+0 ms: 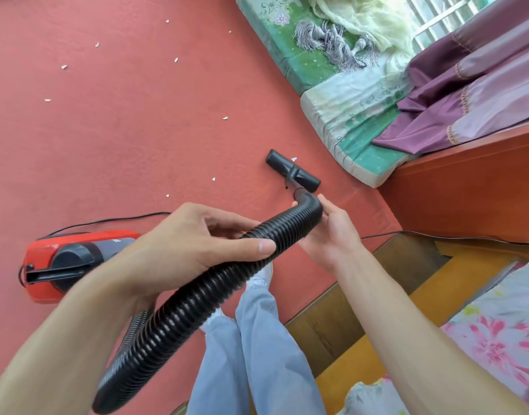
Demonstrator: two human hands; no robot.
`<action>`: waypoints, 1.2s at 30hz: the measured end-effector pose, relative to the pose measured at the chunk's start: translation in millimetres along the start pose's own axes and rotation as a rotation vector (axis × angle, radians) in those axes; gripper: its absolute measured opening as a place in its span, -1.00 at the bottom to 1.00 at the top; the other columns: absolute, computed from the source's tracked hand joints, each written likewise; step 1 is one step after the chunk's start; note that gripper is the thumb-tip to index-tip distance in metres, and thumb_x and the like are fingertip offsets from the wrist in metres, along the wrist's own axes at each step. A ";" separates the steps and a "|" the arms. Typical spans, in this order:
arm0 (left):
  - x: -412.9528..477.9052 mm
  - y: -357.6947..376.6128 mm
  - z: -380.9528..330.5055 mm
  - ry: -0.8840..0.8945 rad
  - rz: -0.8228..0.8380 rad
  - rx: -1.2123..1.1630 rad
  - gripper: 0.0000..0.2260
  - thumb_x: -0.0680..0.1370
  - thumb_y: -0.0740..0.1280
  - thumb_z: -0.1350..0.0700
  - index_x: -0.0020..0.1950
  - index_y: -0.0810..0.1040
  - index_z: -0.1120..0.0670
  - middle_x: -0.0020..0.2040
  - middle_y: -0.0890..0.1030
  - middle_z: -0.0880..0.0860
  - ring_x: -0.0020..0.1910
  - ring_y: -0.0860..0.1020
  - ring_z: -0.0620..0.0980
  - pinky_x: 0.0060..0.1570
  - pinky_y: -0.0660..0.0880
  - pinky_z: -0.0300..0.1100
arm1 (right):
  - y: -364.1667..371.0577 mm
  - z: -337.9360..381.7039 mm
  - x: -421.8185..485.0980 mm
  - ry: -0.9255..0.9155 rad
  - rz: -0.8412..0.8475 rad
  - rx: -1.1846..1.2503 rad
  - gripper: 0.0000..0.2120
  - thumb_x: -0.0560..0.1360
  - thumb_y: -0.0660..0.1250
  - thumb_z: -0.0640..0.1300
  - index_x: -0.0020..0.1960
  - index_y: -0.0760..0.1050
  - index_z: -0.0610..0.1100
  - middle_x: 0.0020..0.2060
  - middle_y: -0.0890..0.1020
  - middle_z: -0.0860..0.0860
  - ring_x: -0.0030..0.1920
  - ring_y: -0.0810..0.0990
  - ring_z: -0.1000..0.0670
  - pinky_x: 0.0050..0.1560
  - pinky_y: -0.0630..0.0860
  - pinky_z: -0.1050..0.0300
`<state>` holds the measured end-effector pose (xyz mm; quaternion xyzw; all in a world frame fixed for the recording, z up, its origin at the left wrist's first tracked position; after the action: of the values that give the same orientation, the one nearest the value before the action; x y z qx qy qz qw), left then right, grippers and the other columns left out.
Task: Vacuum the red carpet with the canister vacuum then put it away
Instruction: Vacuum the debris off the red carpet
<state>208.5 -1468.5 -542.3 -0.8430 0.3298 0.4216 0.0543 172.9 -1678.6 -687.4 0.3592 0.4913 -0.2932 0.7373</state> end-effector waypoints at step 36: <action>-153.1 -25.1 -41.6 0.045 -0.240 0.037 -0.66 0.44 0.50 -0.17 0.00 0.69 0.09 -0.15 0.70 0.07 -0.21 0.67 0.04 0.11 0.62 0.12 | 156.4 18.5 -115.1 0.039 0.046 -0.702 -0.13 0.11 0.62 -0.04 0.39 0.46 -0.11 0.03 0.54 -0.03 -0.10 0.47 0.03 -0.18 0.49 0.19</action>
<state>186.3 -1386.2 -406.1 -0.8844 0.2354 0.3871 0.1123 265.4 -1595.5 -537.2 0.1004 0.5679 -0.0829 0.8127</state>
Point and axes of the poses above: each hand's wrist, its own x-axis towards the middle knuckle, its own y-axis out of the palm, z = x × y, the point moved 4 cm from there along x, towards the middle knuckle
